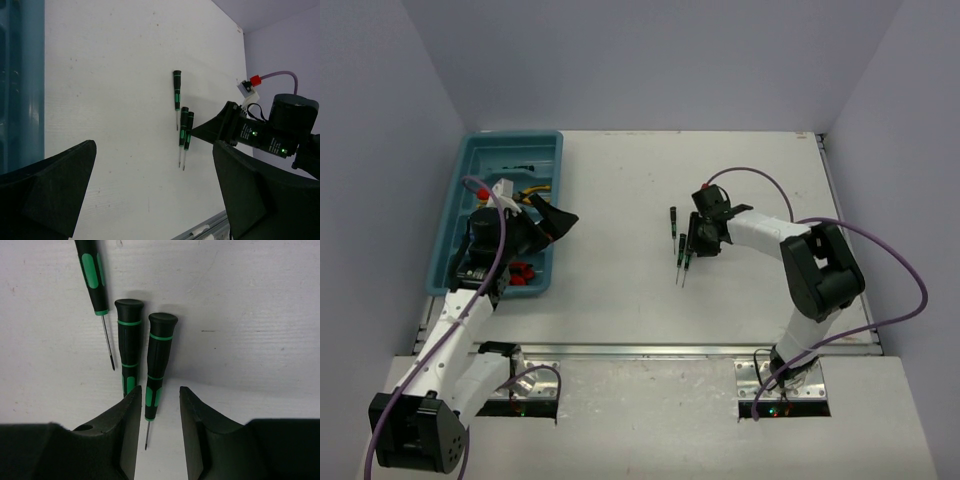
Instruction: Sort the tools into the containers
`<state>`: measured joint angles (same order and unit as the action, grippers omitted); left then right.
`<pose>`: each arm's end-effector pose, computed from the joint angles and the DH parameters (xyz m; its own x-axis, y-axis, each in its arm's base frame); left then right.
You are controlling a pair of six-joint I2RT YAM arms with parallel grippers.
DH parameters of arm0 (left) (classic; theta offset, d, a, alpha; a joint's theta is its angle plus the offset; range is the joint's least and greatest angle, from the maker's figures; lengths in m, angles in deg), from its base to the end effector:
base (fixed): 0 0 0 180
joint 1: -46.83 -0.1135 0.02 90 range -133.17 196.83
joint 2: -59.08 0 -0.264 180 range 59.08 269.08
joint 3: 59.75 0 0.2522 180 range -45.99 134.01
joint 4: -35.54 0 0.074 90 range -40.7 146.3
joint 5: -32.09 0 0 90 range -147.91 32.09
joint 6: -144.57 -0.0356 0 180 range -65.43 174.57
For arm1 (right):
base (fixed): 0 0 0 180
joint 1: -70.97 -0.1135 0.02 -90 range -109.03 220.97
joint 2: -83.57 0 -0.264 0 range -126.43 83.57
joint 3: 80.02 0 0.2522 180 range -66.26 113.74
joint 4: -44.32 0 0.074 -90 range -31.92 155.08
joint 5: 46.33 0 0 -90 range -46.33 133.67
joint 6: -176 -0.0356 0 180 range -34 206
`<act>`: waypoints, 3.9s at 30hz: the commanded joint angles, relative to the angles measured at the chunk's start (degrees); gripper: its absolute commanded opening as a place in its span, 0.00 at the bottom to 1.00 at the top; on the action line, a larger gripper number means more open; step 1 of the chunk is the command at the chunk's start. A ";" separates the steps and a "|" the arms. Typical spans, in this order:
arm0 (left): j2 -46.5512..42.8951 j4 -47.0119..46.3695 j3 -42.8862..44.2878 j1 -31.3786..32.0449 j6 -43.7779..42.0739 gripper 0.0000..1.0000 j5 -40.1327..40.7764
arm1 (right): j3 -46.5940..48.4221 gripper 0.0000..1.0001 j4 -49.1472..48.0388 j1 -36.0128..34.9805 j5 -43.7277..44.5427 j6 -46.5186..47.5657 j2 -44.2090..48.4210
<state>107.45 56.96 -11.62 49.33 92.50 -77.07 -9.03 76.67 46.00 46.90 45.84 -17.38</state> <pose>0.1961 -0.0203 0.2700 -0.5035 -0.5592 -0.6586 0.0462 0.7438 -0.6668 0.3087 0.1415 0.1497 -0.8700 0.3052 -0.3873 0.2137 0.9412 0.2616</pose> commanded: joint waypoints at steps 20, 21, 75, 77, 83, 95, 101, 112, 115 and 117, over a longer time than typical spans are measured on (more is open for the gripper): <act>1.22 -7.30 -2.15 0.24 0.53 1.00 -6.88 | -0.69 0.00 2.22 -0.47 8.19 1.85 1.28; 1.24 -10.02 -2.56 1.02 1.20 1.00 -8.77 | -2.42 0.00 1.05 -0.55 6.56 2.67 4.38; 30.55 -11.54 19.77 0.43 19.69 0.00 27.01 | -17.97 0.99 -8.62 -0.48 -4.59 3.36 49.21; 33.95 -10.75 24.01 -6.91 23.14 0.00 30.83 | -18.56 0.99 -8.19 -0.41 -4.04 4.21 51.20; 52.43 -5.44 43.32 -14.37 25.85 0.00 42.75 | -18.92 0.99 -6.26 -0.33 -3.41 6.34 52.68; 71.52 -4.82 63.30 -17.71 21.83 0.32 39.86 | -18.65 0.99 -6.03 -0.17 -2.45 7.29 50.57; 67.25 -3.02 65.18 -17.80 22.11 0.78 34.03 | -17.36 0.99 -5.52 -0.17 -2.16 5.70 45.29; 22.44 -12.30 35.65 -16.24 20.86 1.00 10.53 | 2.74 0.98 5.72 -0.17 4.18 -2.35 13.96; 6.94 -11.96 17.74 -12.40 16.70 1.00 5.97 | 11.53 0.85 9.73 -0.17 6.34 -2.87 3.15; 5.36 -8.88 15.25 -10.41 12.21 1.00 3.42 | 14.63 0.76 10.70 -0.17 6.98 -2.90 -1.49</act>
<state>115.17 45.20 12.68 35.32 112.30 -63.66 -1.20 82.41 45.72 49.63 44.96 -11.61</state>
